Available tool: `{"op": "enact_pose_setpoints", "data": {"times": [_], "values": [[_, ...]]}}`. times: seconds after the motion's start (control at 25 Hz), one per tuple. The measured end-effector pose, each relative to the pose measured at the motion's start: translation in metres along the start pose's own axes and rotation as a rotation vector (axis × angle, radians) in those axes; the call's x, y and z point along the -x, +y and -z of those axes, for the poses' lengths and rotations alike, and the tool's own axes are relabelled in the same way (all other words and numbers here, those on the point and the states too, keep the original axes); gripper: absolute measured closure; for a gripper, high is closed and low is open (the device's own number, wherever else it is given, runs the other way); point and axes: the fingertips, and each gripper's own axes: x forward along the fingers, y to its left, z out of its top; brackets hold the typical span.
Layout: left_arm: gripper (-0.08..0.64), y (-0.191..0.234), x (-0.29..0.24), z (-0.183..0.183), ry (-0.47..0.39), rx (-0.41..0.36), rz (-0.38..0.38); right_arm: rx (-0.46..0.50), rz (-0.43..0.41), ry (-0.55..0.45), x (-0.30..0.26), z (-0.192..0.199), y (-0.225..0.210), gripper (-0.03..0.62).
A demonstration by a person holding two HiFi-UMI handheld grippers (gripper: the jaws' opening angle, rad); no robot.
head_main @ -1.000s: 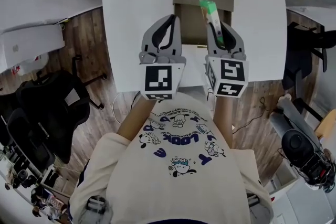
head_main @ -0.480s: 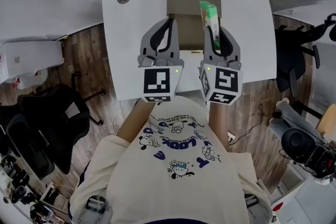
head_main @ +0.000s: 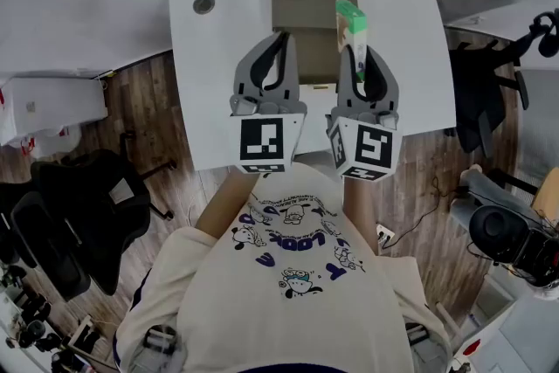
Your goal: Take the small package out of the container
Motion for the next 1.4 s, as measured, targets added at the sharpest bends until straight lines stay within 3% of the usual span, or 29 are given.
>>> {"op": "enact_pose_setpoints", "data": {"times": [0.48, 1.4], "values": [[0.546, -0.01, 0.002, -0.004, -0.047, -0.025, 0.005, -0.016, 0.026, -0.13, 0.009, -0.007, 0.006, 0.48], [0.546, -0.017, 0.003, -0.016, -0.065, -0.036, 0.029, -0.028, 0.039, -0.149, 0.011, -0.017, 0.001, 0.48]]}}
